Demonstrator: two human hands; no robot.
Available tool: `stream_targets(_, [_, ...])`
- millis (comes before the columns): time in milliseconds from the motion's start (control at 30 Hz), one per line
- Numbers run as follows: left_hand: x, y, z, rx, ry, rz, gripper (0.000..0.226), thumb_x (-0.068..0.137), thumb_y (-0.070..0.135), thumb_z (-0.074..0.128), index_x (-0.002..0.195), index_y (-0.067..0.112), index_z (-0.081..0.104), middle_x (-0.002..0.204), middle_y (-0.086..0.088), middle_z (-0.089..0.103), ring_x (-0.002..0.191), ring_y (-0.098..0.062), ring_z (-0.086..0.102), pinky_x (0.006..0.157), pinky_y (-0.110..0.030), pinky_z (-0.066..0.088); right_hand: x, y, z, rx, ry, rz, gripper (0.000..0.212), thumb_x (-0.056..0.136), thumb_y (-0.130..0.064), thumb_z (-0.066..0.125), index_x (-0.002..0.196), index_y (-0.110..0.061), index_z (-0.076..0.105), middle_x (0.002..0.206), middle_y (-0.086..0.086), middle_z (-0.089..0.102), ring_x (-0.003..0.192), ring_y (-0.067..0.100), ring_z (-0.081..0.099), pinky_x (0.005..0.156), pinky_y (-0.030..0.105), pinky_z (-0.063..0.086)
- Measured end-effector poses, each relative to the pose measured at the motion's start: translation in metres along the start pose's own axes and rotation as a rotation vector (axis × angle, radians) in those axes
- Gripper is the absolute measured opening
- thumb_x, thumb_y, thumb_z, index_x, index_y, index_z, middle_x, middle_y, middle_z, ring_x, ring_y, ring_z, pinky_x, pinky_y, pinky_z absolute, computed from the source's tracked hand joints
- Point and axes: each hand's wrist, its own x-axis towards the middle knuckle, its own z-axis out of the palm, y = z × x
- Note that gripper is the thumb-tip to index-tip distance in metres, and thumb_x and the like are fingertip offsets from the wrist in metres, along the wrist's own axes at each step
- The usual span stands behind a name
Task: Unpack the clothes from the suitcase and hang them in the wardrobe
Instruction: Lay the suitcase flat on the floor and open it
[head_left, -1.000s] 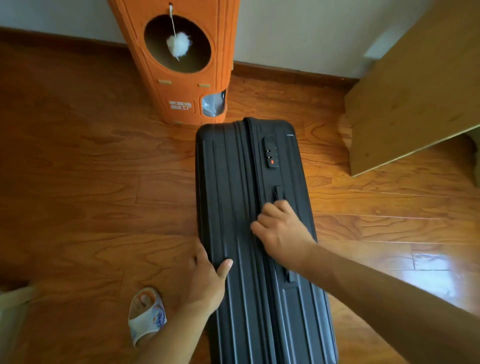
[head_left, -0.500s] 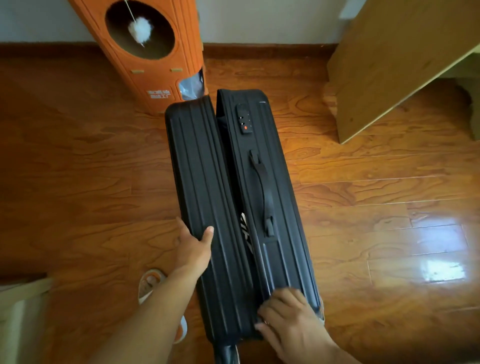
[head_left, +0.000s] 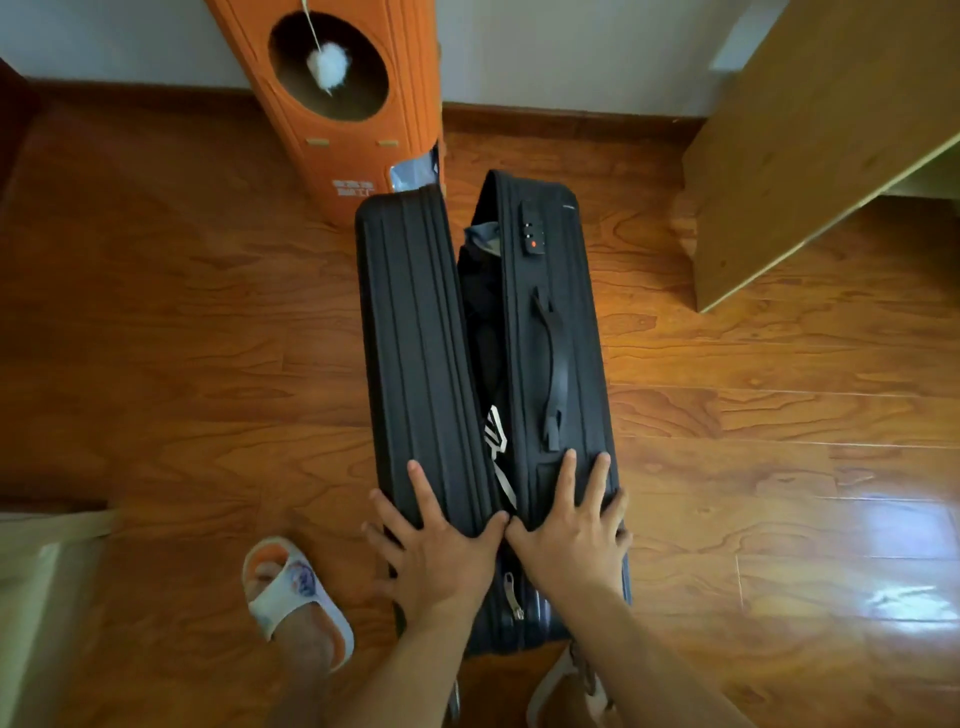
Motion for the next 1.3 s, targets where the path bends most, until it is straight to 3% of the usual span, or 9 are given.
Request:
stream_targets(100, [-0.004, 0.007, -0.004, -0.044, 0.008, 0.09, 0.123, 0.071, 0.086, 0.058, 0.143, 0.053, -0.037, 0.164, -0.001, -0.023, 0.151, -0.042, 0.002, 0.114, -0.064, 0.03, 0.01, 0.009, -0.008, 0.008, -0.016, 0.019, 0.108, 0.08, -0.076, 0.045, 0.155, -0.031, -0.019, 0.162, 0.004, -0.027, 0.149, 0.044, -0.005, 0.114, 0.063, 0.024])
stream_targets(200, [-0.001, -0.02, -0.004, -0.129, 0.053, 0.212, 0.12, 0.077, 0.076, 0.065, 0.148, 0.052, -0.029, 0.166, -0.002, 0.0, 0.15, -0.033, 0.02, 0.117, -0.05, 0.035, 0.024, 0.027, -0.016, 0.069, -0.006, 0.007, 0.107, 0.079, -0.073, 0.048, 0.156, -0.033, -0.015, 0.164, 0.0, -0.022, 0.15, 0.04, -0.001, 0.115, 0.059, 0.026])
stream_targets(367, [0.006, -0.043, 0.011, -0.441, -0.169, 0.043, 0.122, 0.057, 0.087, 0.059, 0.158, 0.038, 0.012, 0.153, 0.002, 0.044, 0.133, -0.023, 0.05, 0.112, -0.047, 0.044, 0.04, 0.046, -0.023, 0.113, 0.0, 0.026, 0.106, 0.079, -0.071, 0.051, 0.157, -0.034, -0.011, 0.165, -0.003, -0.016, 0.15, 0.034, 0.004, 0.119, 0.051, 0.024])
stream_targets(600, [0.014, -0.051, 0.012, -0.496, -0.244, 0.033, 0.119, 0.054, 0.086, 0.066, 0.155, 0.04, 0.022, 0.143, 0.005, 0.051, 0.124, -0.02, 0.056, 0.107, -0.045, 0.049, 0.035, 0.042, -0.025, 0.095, -0.014, -0.007, 0.107, 0.08, -0.073, 0.052, 0.157, -0.034, -0.012, 0.164, -0.005, -0.019, 0.149, 0.032, 0.002, 0.12, 0.049, 0.024])
stream_targets(833, [0.014, -0.059, 0.002, -0.535, -0.286, 0.042, 0.091, 0.078, 0.059, 0.076, 0.15, 0.041, 0.024, 0.142, 0.008, 0.053, 0.124, -0.017, 0.056, 0.111, -0.046, 0.045, 0.027, 0.036, -0.025, 0.069, -0.016, -0.018, 0.109, 0.079, -0.079, 0.05, 0.155, -0.037, -0.015, 0.163, -0.006, -0.021, 0.149, 0.031, 0.001, 0.116, 0.05, 0.033])
stream_targets(933, [0.011, -0.056, -0.008, -0.365, -0.205, 0.079, 0.096, 0.079, 0.059, 0.073, 0.151, 0.049, 0.01, 0.159, -0.001, 0.033, 0.139, -0.025, 0.042, 0.118, -0.049, 0.036, 0.02, 0.029, -0.021, 0.035, -0.013, -0.031, 0.11, 0.078, -0.082, 0.046, 0.154, -0.036, -0.018, 0.162, -0.003, -0.024, 0.149, 0.033, 0.0, 0.115, 0.051, 0.035])
stream_targets(1033, [0.008, -0.036, -0.027, 0.202, -0.024, 0.437, 0.101, 0.094, 0.048, 0.061, 0.152, 0.052, -0.022, 0.163, 0.0, -0.029, 0.155, -0.034, -0.008, 0.126, -0.052, 0.013, 0.01, 0.016, -0.012, -0.017, -0.006, -0.04, 0.11, 0.079, -0.083, 0.041, 0.154, -0.032, -0.02, 0.162, 0.002, -0.026, 0.149, 0.038, 0.0, 0.114, 0.054, 0.034])
stream_targets(1133, [0.023, 0.007, -0.039, 0.425, -0.003, 0.639, 0.09, 0.095, 0.059, 0.05, 0.15, 0.053, -0.022, 0.157, -0.002, -0.044, 0.15, -0.036, -0.029, 0.123, -0.063, 0.003, 0.002, 0.002, -0.006, -0.063, 0.0, -0.04, 0.109, 0.082, -0.081, 0.04, 0.155, -0.028, -0.02, 0.162, 0.007, -0.027, 0.149, 0.042, 0.0, 0.114, 0.055, 0.032])
stream_targets(1300, [0.063, 0.055, -0.038, 0.249, -0.012, 0.148, 0.12, 0.078, 0.082, 0.056, 0.149, 0.044, -0.034, 0.156, 0.002, -0.046, 0.151, -0.042, -0.023, 0.112, -0.077, 0.017, 0.002, 0.0, -0.007, -0.069, -0.011, -0.019, 0.106, 0.084, -0.077, 0.041, 0.155, -0.027, -0.021, 0.161, 0.009, -0.028, 0.148, 0.045, -0.001, 0.114, 0.058, 0.029])
